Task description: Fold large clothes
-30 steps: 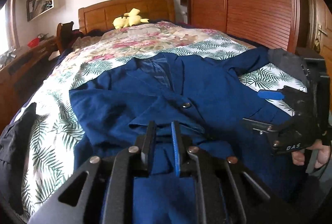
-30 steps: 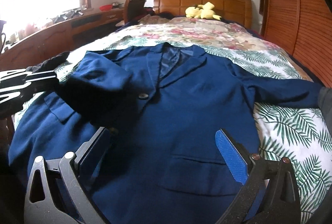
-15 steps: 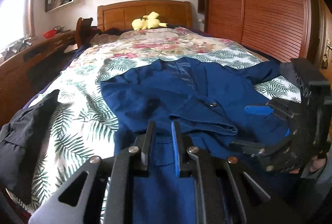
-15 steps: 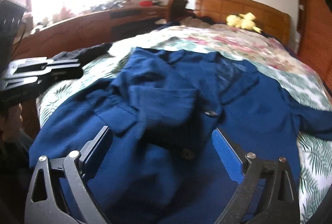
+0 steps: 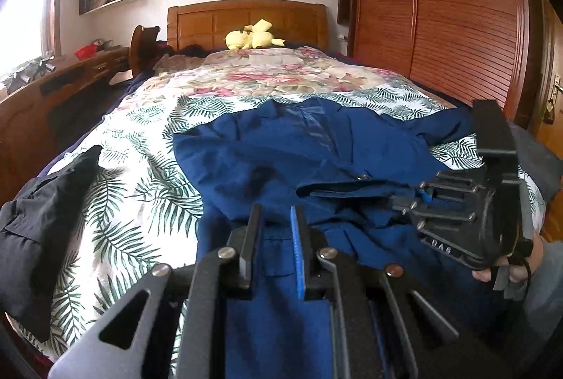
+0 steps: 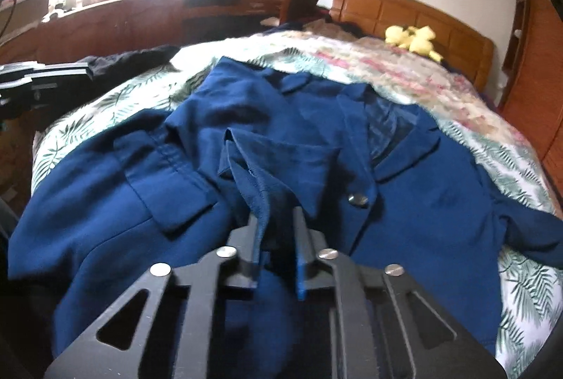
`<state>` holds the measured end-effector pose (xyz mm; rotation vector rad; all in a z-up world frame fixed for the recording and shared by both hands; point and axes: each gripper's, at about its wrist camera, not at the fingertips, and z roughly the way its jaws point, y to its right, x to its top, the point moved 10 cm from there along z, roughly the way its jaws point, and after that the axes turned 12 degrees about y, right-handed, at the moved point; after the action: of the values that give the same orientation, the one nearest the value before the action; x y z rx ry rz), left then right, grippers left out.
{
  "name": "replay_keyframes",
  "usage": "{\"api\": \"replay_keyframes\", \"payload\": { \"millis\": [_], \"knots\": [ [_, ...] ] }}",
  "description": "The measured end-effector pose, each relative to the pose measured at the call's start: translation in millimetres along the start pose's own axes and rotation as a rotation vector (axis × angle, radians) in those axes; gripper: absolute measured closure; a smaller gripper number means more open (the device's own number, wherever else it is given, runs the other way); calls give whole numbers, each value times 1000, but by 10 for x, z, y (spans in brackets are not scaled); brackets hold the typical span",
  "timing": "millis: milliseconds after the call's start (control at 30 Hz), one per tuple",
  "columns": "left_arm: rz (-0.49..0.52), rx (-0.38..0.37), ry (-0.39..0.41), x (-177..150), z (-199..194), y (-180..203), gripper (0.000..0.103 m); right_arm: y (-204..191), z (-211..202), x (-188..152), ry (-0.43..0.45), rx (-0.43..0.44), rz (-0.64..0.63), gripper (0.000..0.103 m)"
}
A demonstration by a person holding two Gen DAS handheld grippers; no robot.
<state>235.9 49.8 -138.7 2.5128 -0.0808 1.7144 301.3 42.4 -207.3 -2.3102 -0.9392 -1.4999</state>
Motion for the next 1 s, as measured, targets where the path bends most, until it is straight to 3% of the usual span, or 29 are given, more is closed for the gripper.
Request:
{"api": "replay_keyframes", "payload": {
  "millis": [300,567,767,1000],
  "knots": [
    [11,-13,3,3,42,104,91,336,-408,339,143,-59,52,99],
    [11,-32,12,24,37,179,91,670,-1124,521,269,-134,134,100],
    [19,-46,20,52,40,272,91,871,-1191,110,174,-185,197,99],
    [22,-65,31,95,38,367,91,767,-1107,-273,62,-138,224,99]
  ]
}}
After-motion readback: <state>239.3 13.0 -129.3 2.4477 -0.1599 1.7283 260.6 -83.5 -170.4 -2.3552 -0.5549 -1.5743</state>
